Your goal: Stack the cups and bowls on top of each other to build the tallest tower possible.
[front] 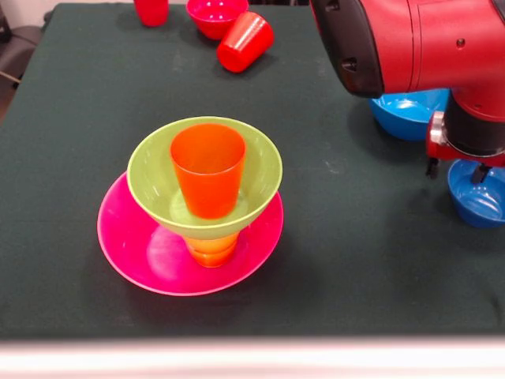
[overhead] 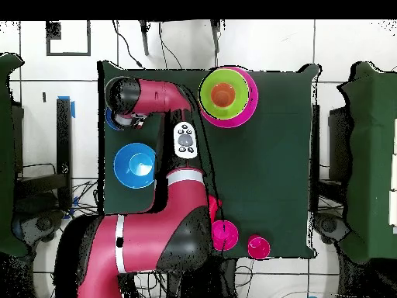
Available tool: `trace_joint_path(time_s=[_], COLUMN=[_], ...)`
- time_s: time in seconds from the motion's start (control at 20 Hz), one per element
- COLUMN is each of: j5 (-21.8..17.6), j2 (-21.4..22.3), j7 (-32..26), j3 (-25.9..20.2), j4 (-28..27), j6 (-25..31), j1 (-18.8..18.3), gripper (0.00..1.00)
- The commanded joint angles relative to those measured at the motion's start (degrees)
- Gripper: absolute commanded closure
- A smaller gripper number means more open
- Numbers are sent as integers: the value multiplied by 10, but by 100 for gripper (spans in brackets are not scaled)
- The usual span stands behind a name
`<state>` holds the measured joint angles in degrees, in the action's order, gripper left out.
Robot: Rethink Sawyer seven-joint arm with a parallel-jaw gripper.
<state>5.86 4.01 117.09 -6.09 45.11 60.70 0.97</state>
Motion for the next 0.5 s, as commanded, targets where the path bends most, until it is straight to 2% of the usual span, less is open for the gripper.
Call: trace_joint_path(time_s=[0.05, 0.25, 0.3, 0.5], j5=[-33, -55, -65, -73], j2=[-30, -32, -34, -41], j7=[-92, -57, -56, -55], j3=[-71, -31, -23, -12], j4=[30, 14, 6, -13], j6=[-54, -13, -5, 18], j1=[12, 29, 33, 39], gripper=[0, 0, 100, 100])
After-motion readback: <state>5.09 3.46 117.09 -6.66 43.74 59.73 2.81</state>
